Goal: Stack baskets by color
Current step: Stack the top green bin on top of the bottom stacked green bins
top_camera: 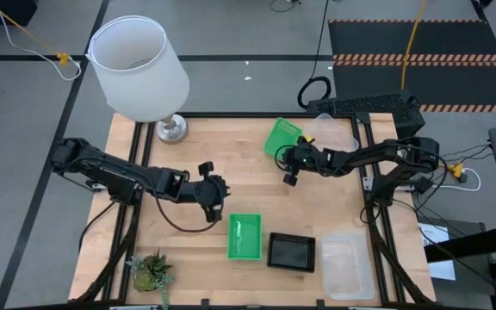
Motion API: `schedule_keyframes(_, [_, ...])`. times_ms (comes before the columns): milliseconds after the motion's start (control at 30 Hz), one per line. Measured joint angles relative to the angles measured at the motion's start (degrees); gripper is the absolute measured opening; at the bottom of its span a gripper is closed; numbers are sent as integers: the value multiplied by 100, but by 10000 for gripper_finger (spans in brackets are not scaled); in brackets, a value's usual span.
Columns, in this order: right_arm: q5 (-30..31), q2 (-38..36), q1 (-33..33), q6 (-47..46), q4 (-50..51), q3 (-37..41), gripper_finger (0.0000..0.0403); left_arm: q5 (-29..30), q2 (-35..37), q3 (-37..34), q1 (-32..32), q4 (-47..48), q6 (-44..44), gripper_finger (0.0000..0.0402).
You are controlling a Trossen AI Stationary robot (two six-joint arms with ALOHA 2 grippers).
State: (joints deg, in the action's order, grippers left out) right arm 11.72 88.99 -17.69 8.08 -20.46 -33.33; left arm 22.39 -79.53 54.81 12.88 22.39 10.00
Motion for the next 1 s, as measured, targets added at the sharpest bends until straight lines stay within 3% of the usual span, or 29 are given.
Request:
schedule_keyframes(233, [-346,-2,2,147,-98,-4,12,18,0,-2,-8,-341,-212,90])
schedule_keyframes(533, [-636,-715,407,-116,430,-304,14,14,0,-2,-8,-823,-399,90])
schedule_keyframes(1000, [-101,-2336,1470,-451,1397,-358,6,22,0,-5,-4,-1958,-1034,95])
